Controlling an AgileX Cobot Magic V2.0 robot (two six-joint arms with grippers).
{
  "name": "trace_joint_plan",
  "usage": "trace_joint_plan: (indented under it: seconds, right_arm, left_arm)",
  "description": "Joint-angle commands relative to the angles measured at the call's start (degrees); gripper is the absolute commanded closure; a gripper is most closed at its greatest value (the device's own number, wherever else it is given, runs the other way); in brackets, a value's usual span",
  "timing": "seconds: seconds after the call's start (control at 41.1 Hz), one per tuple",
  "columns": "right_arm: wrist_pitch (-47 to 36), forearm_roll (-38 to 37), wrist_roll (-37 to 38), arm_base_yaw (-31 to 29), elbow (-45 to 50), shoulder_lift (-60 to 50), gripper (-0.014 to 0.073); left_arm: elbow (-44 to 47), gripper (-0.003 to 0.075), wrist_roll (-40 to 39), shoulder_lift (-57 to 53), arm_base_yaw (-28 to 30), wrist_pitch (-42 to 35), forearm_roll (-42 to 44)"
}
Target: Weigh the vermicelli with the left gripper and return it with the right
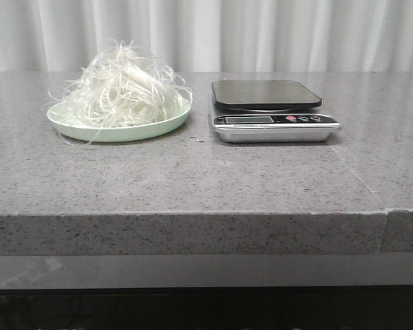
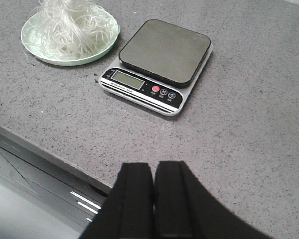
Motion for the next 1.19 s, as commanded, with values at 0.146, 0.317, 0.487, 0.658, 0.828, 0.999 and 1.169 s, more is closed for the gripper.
trace_joint_plan:
  seconds: [0.146, 0.317, 0.487, 0.658, 0.828, 0.999, 1.169]
  right_arm:
    - [-3.7, -0.5, -0.4, -0.3, -1.3, 0.1, 0.0435]
    - [-3.7, -0.5, -0.4, -0.3, -1.3, 0.1, 0.0435]
    - [-3.7, -0.5, -0.4, -0.3, -1.3, 0.1, 0.0435]
    - [-3.7, -0.5, -0.4, -0.3, -1.3, 0.1, 0.0435]
    - [-3.7, -0.5, -0.4, -0.3, -1.3, 0.1, 0.0435]
    - [-3.7, -0.5, -0.4, -0.3, -1.3, 0.1, 0.0435]
    - [-3.7, -0.5, -0.4, -0.3, -1.3, 0.1, 0.0435]
  left_arm:
    - [5.5, 0.0578, -0.6, -6.4, 8.8, -7.0, 3.1]
    - [17.3, 0.0578, -0.6, -15.9, 17.8, -14.6, 2.5]
    - [30.3, 0.0578, -0.6, -26.9, 25.5, -20.6, 2.1]
    - [40.1, 0.0578, -0.6, -34.0, 29.7, -26.7, 1.6]
    - [45.5, 0.0578, -0.6, -34.5, 30.2, -34.0, 1.0]
    - [46.7, 0.0578, -0.6, -34.5, 30.2, -37.0, 1.0]
    - [46.7, 0.0578, -0.6, -34.4, 30.2, -37.0, 1.0]
